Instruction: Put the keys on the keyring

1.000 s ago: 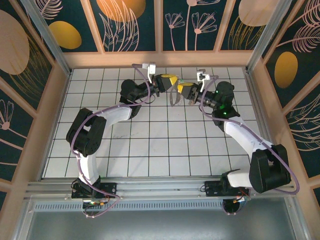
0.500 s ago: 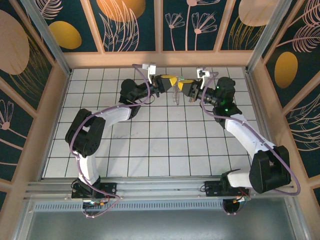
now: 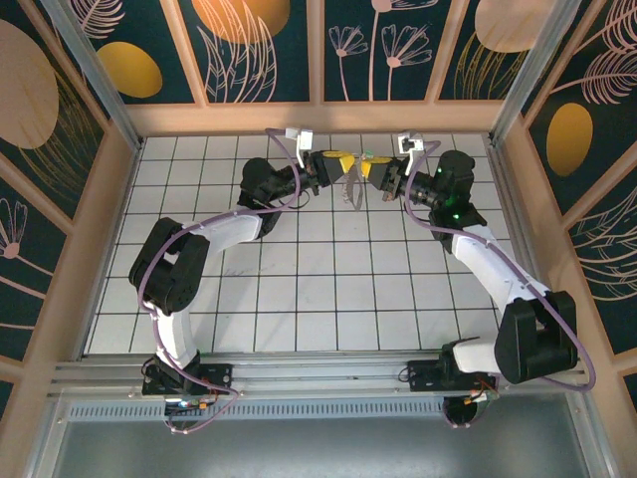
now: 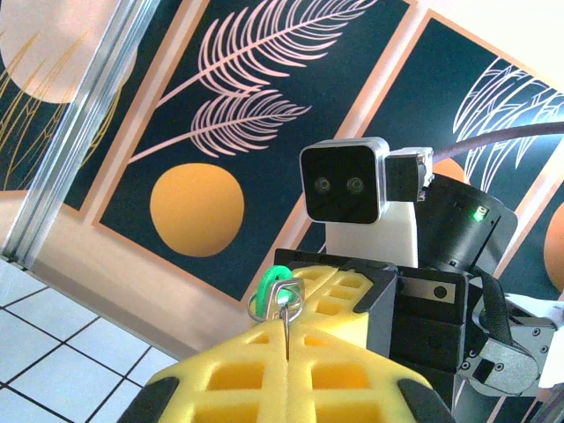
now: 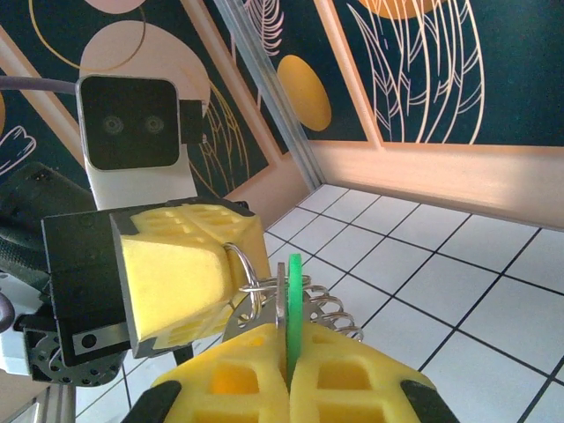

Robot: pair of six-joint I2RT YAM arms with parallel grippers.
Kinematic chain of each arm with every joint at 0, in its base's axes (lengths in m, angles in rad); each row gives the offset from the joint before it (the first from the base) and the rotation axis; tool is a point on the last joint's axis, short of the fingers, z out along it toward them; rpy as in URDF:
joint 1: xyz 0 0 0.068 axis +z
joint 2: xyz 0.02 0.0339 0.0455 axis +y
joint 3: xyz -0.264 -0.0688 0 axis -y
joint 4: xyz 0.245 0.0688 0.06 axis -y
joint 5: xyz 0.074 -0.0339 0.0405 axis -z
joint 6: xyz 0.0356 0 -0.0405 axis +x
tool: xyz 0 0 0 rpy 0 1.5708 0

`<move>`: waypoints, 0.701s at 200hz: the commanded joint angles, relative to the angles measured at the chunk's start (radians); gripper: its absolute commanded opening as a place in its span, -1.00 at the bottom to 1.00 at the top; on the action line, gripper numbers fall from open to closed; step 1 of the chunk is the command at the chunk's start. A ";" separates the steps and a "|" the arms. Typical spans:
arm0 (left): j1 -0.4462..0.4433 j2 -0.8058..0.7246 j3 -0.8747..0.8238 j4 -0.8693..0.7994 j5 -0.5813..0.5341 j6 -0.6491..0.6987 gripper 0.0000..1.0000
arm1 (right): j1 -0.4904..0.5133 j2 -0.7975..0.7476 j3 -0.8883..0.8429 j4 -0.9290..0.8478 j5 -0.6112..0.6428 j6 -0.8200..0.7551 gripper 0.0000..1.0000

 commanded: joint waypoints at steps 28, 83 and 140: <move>0.004 -0.037 0.008 0.028 0.009 0.023 -1.00 | 0.039 0.033 0.074 -0.009 0.000 -0.023 -1.00; 0.001 -0.039 0.008 0.018 0.008 0.029 -1.00 | 0.041 0.037 0.075 -0.030 0.024 -0.044 -1.00; 0.002 -0.039 0.010 0.018 0.003 0.032 -1.00 | -0.014 -0.005 0.035 -0.030 0.034 -0.030 -1.00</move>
